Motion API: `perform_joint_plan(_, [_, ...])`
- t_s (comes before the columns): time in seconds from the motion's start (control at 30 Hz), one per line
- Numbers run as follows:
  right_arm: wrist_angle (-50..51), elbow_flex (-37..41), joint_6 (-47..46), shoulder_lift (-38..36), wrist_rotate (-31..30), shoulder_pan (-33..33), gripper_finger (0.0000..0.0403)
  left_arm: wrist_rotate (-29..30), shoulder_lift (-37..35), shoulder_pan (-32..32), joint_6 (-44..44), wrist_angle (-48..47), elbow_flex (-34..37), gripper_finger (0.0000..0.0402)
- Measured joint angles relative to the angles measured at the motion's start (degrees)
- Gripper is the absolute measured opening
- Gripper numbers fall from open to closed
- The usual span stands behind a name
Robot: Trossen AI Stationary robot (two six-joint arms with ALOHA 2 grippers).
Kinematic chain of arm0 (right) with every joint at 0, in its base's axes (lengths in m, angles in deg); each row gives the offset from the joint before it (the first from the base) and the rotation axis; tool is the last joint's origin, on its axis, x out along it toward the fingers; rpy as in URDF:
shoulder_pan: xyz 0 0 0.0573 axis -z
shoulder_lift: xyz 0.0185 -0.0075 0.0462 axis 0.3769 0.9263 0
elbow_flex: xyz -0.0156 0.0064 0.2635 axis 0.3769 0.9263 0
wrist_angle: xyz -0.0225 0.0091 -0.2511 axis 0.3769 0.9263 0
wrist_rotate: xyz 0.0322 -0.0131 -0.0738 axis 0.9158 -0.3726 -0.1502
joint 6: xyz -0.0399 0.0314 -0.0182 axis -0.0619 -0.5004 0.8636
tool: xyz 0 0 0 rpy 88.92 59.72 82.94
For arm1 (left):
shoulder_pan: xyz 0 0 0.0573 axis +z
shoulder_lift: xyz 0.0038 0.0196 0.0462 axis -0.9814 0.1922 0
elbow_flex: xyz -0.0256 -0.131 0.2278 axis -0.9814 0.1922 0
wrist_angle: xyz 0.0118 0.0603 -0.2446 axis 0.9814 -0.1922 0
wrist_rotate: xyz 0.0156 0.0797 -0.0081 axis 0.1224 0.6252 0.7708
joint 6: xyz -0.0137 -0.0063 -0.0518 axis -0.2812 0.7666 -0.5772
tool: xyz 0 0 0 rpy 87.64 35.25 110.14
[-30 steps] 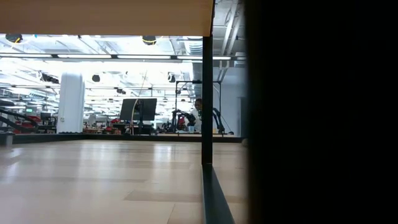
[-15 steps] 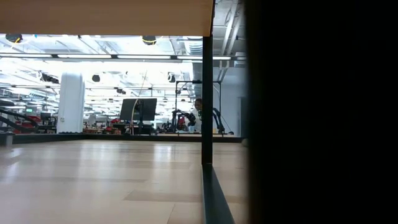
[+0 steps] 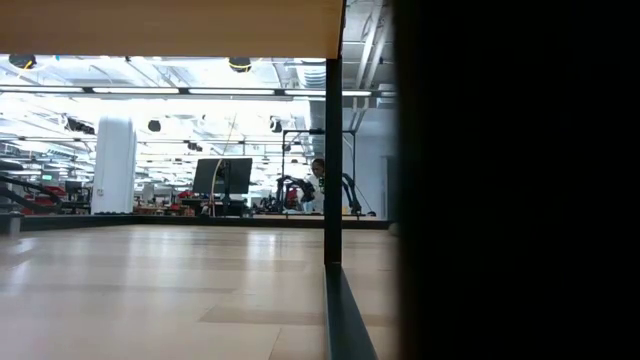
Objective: Stack small to large cups/mugs on shelf
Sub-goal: Put the green mug on the shelf, then put the light green mug on the shelf
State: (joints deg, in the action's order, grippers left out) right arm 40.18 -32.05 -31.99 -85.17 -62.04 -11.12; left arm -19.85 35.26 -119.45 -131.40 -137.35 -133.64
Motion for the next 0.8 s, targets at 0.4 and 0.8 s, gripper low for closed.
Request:
perform_joint_plan(0.4, [0.0, 0.0, 0.0, 0.0, 0.0, 0.0, 0.0216, -0.3, 0.0, 0.0, 1.3, 0.2, 0.0, 0.0162])
perform_joint_plan(0.8, [0.0, 0.0, 0.0, 0.0, 0.1, 0.0, 0.0216, -1.9, 0.0, 0.0, 3.5, 0.2, 0.0, 0.0163])
